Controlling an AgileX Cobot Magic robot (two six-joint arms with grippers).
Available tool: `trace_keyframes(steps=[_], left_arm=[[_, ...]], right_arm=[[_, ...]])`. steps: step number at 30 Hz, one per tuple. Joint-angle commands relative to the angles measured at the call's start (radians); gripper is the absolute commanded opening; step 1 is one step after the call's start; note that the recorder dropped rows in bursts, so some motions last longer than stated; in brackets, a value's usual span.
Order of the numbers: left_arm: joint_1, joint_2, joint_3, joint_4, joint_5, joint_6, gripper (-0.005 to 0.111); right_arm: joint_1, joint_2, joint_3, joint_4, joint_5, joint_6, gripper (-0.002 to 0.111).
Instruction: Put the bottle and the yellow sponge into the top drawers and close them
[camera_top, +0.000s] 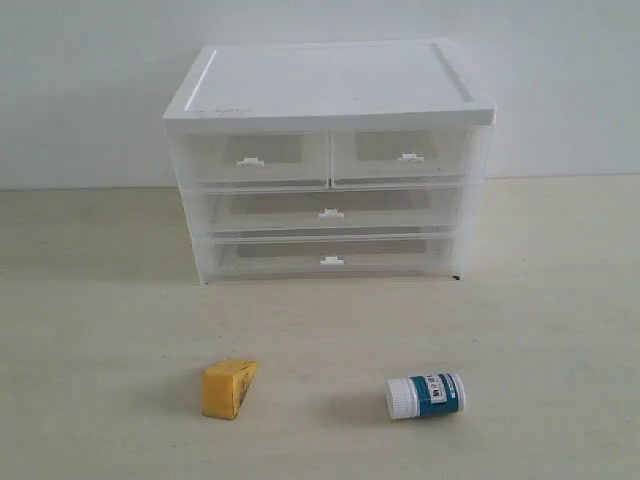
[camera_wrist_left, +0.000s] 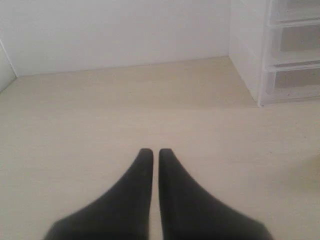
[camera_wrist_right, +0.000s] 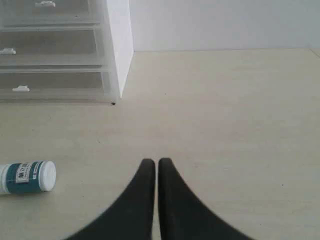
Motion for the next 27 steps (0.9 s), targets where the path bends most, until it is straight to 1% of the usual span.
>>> trace_keyframes(steps=[1,8,10,12,14,20,24,27], left_arm=[[0.003,-0.002,0.004,-0.01,-0.012,0.004,0.004],[0.003,-0.002,0.004,-0.01,-0.012,0.004,0.004],[0.003,-0.002,0.004,0.034,-0.033,0.016,0.004],[0.003,-0.002,0.004,0.115,-0.096,0.025,0.004],[0.003,-0.002,0.004,0.154,-0.157,0.023,0.004],[0.003,-0.002,0.004,0.018,-0.451,-0.12,0.004],[0.003,-0.002,0.004,0.015,-0.607,-0.286,0.004],[0.003,-0.002,0.004,0.02,-0.742,-0.447,0.004]], right_arm=[[-0.001,0.002,-0.001,-0.001,-0.006,-0.003,0.0],[-0.001,0.002,-0.001,-0.001,-0.006,-0.003,0.0],[-0.001,0.002,-0.001,-0.001,-0.006,-0.003,0.0],[-0.001,0.002,-0.001,-0.024,-0.04,-0.034,0.0],[-0.001,0.002,-0.001,-0.027,-0.154,-0.039,0.0],[-0.001,0.002,-0.001,-0.026,-0.368,-0.059,0.0],[-0.001,0.002,-0.001,-0.023,-0.641,-0.038,0.0],[-0.001,0.002,-0.001,-0.011,-0.811,0.076,0.0]])
